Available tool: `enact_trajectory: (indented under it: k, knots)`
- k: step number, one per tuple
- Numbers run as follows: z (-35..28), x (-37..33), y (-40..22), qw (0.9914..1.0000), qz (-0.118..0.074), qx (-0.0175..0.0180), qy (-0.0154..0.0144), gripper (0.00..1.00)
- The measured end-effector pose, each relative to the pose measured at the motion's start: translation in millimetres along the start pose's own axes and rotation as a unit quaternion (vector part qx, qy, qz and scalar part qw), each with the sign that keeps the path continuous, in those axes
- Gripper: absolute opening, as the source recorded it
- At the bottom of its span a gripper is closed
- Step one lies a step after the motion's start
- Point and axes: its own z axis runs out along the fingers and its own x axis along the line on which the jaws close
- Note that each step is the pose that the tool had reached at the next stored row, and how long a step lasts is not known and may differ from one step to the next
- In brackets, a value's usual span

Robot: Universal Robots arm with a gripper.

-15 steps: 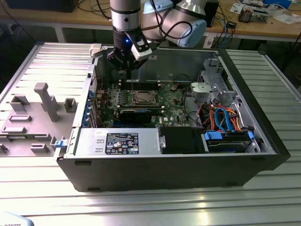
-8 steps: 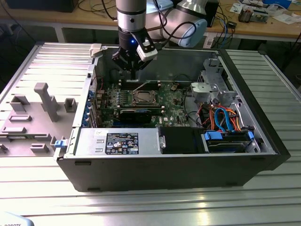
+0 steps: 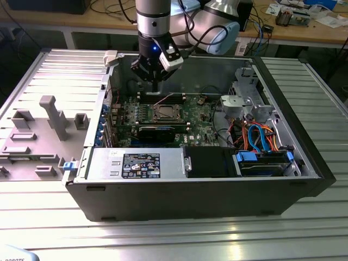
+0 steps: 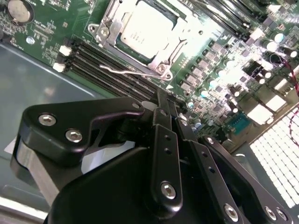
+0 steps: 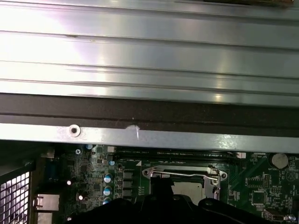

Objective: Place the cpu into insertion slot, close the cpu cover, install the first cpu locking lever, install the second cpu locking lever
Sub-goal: 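Install the first cpu locking lever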

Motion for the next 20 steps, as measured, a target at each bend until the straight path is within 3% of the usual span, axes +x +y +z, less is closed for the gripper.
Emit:
enact_trajectory:
  k: [1, 2, 10, 20]
  knots:
    - [0.5, -0.2, -0.1, 0.99999, 0.0, -0.0033, -0.0002, 0.11]
    - [1.4, -0.9, -0.1, 0.99999, 0.001, -0.0041, -0.0003, 0.11]
    - [7.5, -9.1, -0.8, 0.99991, 0.013, -0.0035, -0.0006, 0.11]
    - [15.2, -19.7, -1.6, 0.99991, 0.013, -0.0029, -0.0006, 0.11]
